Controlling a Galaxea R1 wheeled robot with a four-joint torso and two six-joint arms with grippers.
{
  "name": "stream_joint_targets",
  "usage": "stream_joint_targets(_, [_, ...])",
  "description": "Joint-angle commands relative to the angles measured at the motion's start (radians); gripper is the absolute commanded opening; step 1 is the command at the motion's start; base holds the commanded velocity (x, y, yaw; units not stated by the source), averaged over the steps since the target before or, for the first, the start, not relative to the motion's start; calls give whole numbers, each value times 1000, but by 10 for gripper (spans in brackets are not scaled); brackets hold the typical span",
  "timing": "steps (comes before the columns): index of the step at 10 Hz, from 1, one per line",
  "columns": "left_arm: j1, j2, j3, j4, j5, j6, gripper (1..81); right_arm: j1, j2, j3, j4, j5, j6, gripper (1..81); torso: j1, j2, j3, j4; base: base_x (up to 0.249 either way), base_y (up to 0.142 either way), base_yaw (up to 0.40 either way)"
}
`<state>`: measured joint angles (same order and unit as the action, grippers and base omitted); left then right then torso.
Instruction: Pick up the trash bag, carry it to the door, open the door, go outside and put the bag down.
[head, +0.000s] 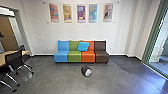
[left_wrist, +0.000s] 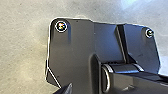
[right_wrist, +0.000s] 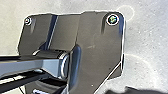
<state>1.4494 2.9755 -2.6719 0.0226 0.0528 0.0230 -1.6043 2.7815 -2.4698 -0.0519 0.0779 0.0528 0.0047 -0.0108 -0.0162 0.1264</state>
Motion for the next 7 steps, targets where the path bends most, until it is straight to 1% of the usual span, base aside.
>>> stream_joint_targets(1, [-62, -2, 1, -3, 55, -2, 811, 42, -21, 0, 7, -55, 1, 811, 0, 0, 0, 0, 135, 0, 0])
stream_joint_targets(7, [-62, -2, 1, -1, 55, -2, 811, 43, -20, 0, 6, -58, -1, 811, 0, 0, 0, 0, 135, 0, 0])
